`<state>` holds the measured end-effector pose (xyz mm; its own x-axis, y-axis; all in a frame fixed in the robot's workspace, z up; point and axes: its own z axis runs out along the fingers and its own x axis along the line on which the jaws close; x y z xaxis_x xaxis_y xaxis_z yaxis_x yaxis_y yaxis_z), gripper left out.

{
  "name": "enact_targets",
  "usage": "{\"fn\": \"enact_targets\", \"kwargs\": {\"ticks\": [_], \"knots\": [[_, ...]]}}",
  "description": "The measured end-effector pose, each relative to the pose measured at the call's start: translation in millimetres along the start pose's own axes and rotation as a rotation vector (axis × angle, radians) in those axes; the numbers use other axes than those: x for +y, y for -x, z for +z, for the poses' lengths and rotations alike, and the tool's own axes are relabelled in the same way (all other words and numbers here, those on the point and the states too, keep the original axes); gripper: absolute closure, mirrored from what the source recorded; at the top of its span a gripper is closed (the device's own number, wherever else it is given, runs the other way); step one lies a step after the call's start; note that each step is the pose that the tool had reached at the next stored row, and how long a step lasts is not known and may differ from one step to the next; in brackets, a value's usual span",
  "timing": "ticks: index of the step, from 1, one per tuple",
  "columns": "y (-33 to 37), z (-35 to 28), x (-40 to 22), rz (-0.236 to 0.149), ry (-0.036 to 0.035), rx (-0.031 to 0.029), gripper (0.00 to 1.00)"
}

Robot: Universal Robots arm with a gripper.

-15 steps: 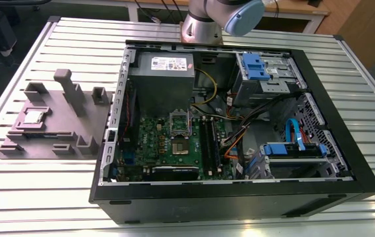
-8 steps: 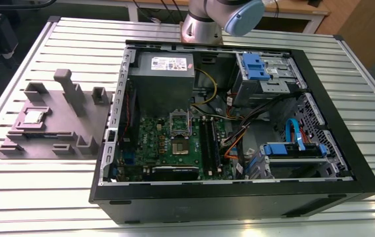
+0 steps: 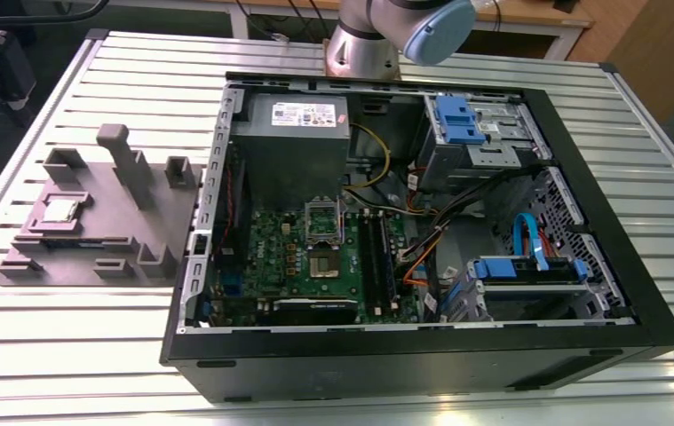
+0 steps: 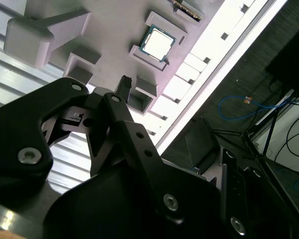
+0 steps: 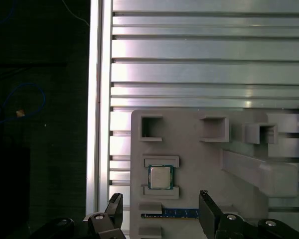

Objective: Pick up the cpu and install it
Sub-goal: 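Pick up the cpu and move it towards the insertion slot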

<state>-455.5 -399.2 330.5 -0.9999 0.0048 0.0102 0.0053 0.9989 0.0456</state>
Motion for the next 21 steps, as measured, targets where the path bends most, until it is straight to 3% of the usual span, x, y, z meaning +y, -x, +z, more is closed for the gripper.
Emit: {"fn": "enact_targets", "kwargs": {"ticks": [18,19,21], "knots": [[0.0,8.3,-0.4,-0.006,-0.0001,0.0013,0.29],[0.1,13.2,-0.6,-0.006,0.0,0.0013,0.29],[0.1,14.0,-0.6,-0.006,0.0,0.0013,0.29]]}}
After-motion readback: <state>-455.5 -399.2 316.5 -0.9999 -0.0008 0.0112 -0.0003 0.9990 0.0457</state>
